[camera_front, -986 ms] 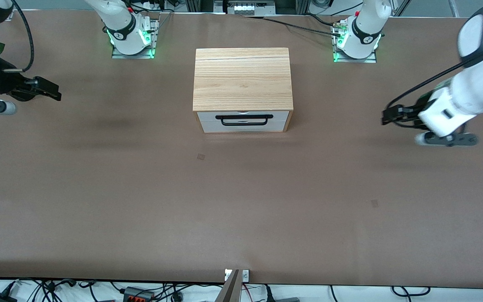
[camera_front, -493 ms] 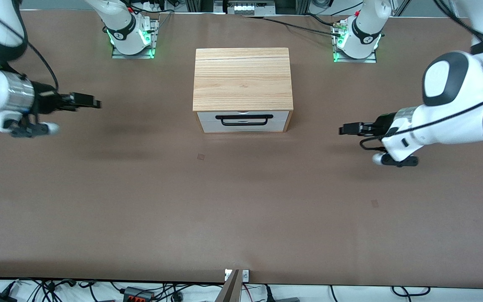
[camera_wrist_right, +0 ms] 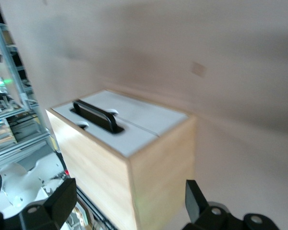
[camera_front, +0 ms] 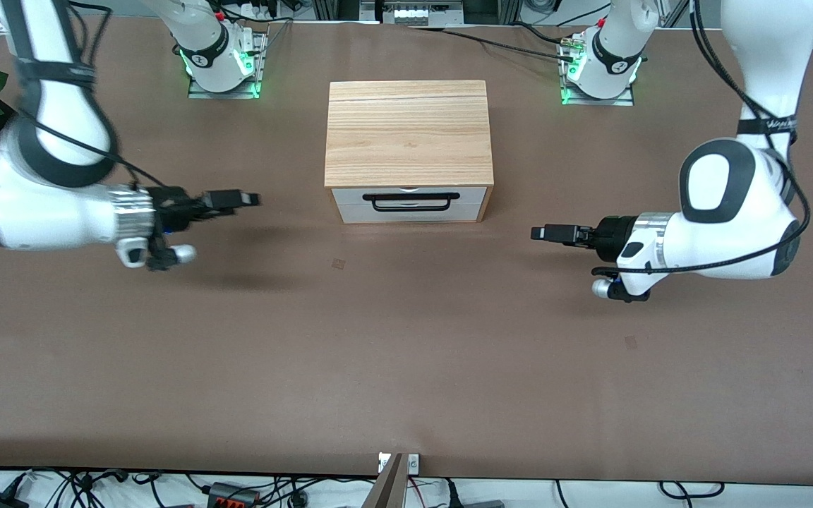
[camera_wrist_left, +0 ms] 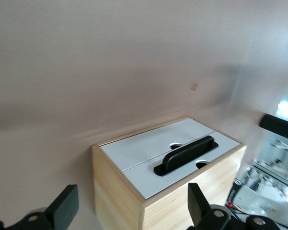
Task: Pull top drawer with both arms simultaneously
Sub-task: 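Swing the left gripper and the right gripper toward the drawer handle ends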
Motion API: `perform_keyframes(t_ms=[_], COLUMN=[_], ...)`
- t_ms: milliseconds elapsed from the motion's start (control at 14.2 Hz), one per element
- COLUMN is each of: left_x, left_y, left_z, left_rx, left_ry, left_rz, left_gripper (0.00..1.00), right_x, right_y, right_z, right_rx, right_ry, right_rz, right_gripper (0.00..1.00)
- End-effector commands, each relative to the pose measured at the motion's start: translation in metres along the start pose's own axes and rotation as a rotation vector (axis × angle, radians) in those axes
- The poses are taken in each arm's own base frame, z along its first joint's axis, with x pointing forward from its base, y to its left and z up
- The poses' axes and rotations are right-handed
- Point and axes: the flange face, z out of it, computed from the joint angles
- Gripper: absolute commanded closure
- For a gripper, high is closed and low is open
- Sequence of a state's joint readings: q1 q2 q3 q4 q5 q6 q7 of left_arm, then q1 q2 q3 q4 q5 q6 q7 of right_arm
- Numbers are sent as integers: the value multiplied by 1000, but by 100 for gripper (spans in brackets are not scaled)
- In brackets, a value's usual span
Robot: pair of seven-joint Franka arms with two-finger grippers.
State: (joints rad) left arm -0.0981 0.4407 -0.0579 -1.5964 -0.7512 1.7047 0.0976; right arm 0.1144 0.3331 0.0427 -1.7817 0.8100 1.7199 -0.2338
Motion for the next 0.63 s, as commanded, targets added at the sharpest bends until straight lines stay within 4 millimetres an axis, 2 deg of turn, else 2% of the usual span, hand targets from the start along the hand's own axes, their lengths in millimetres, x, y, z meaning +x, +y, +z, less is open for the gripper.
perform_keyframes(t_ms=[0, 141, 282, 352, 423, 563], left_x=[20, 33, 43, 45, 41, 28], left_y=[-17, -31, -42, -43, -48, -57], left_z=[20, 44, 81, 108, 128, 158], left_rx=[-180, -310, -398, -451, -516, -589], left_ry=[-5, -6, -16, -38, -55, -64], left_rz=[81, 108, 173, 218, 241, 248], left_gripper=[0, 0, 0, 0, 0, 0], right_x=[3, 8, 10, 8, 7, 4], right_y=[6, 18, 35, 39, 48, 48], right_z=[67, 103, 142, 160, 180, 211], right_rx=[147, 289, 372, 434, 504, 569], right_ry=[29, 49, 85, 115, 157, 204], right_rz=[-71, -107, -160, -174, -172, -193], right_gripper=[0, 0, 0, 0, 0, 0])
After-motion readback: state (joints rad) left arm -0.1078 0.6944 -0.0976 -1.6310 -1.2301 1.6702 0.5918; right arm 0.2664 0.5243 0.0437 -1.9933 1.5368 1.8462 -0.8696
